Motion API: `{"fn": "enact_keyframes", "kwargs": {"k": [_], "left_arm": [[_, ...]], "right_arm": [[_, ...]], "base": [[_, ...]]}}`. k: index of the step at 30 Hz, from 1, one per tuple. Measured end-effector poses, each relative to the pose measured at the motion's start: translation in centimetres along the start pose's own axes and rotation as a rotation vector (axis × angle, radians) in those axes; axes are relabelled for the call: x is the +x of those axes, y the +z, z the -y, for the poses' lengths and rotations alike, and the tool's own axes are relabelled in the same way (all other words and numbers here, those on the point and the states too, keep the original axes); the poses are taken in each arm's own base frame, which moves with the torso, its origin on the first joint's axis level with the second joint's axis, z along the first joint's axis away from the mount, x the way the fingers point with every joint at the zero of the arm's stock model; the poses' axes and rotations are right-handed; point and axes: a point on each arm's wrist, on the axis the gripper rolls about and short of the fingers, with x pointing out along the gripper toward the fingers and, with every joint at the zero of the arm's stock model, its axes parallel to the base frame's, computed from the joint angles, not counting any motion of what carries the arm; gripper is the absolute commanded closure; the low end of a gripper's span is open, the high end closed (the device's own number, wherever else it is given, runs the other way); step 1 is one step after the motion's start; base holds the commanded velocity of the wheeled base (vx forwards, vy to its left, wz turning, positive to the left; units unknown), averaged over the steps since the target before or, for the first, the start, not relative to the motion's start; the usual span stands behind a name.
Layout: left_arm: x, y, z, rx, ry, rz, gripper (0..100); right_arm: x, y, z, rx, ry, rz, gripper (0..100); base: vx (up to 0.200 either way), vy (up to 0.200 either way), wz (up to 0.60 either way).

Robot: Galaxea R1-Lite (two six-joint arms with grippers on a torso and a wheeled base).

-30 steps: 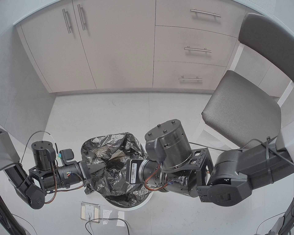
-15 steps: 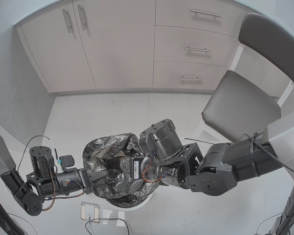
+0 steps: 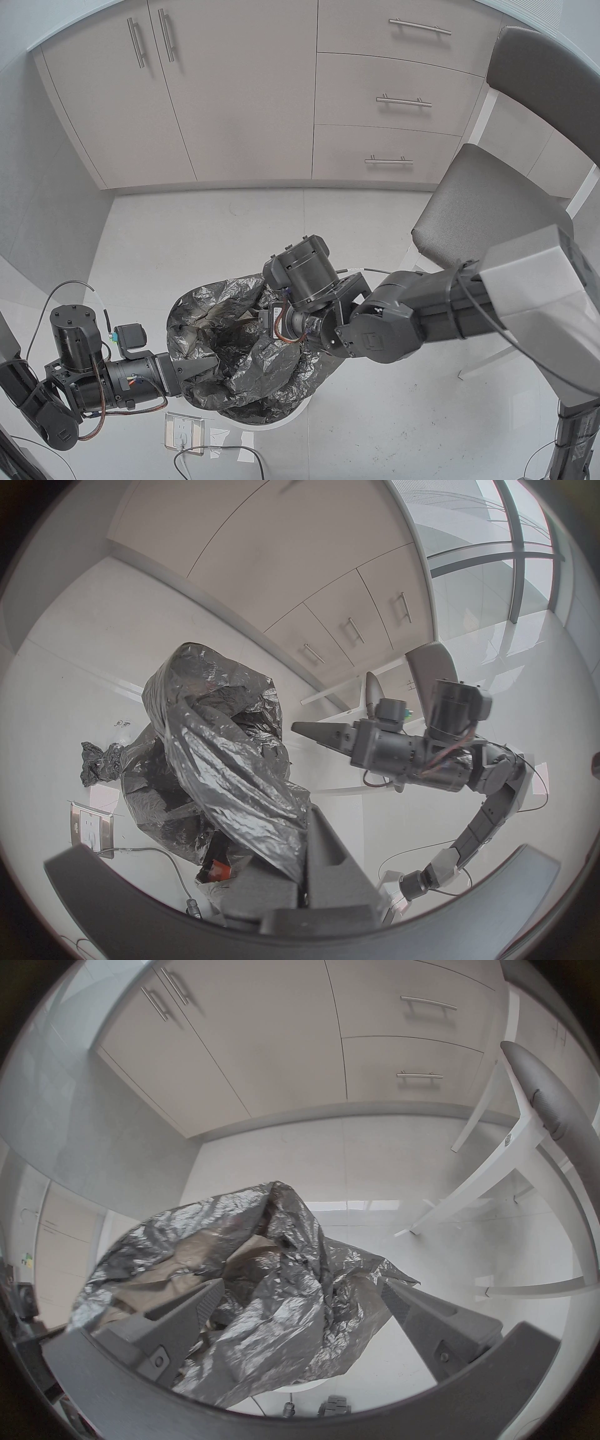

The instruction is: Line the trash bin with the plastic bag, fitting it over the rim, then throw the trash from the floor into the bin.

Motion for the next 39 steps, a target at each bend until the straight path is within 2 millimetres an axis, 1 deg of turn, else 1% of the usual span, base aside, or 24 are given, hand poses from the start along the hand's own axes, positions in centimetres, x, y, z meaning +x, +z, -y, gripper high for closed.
{"fn": "enact_keyframes", "kwargs": {"k": [3, 6, 10, 21, 25, 32, 39], "left_arm": [[0.0, 0.0, 0.0, 0.001, -0.002, -0.002, 100], [0.0, 0.0, 0.0, 0.000, -0.002, -0.003, 100], [0.1, 0.0, 0.0, 0.000, -0.001, -0.003, 100], [0.2, 0.0, -0.1, -0.001, 0.000, -0.007, 100], [0.2, -0.1, -0.1, -0.001, 0.000, -0.007, 100], [0.2, -0.2, 0.0, 0.000, -0.004, -0.012, 100], [0.2, -0.3, 0.2, 0.003, -0.011, -0.017, 100]], "right_arm": [[1.4, -0.1, 0.4, 0.001, -0.032, -0.005, 0], [2.3, -0.4, 0.7, 0.000, -0.042, -0.017, 0], [3.5, -0.2, 1.1, 0.010, -0.055, -0.015, 0], [5.5, -0.3, 0.4, -0.005, -0.072, -0.044, 0], [6.5, -0.9, 0.1, -0.010, -0.072, -0.050, 0], [7.7, -0.9, -0.6, -0.012, -0.069, -0.058, 0], [9.2, -1.7, -0.3, -0.017, -0.082, -0.086, 0]], "base": [[0.000, 0.000, 0.00], [0.000, 0.000, 0.00], [0.000, 0.000, 0.00], [0.000, 0.000, 0.00], [0.000, 0.000, 0.00], [0.000, 0.000, 0.00], [0.000, 0.000, 0.00]]}}
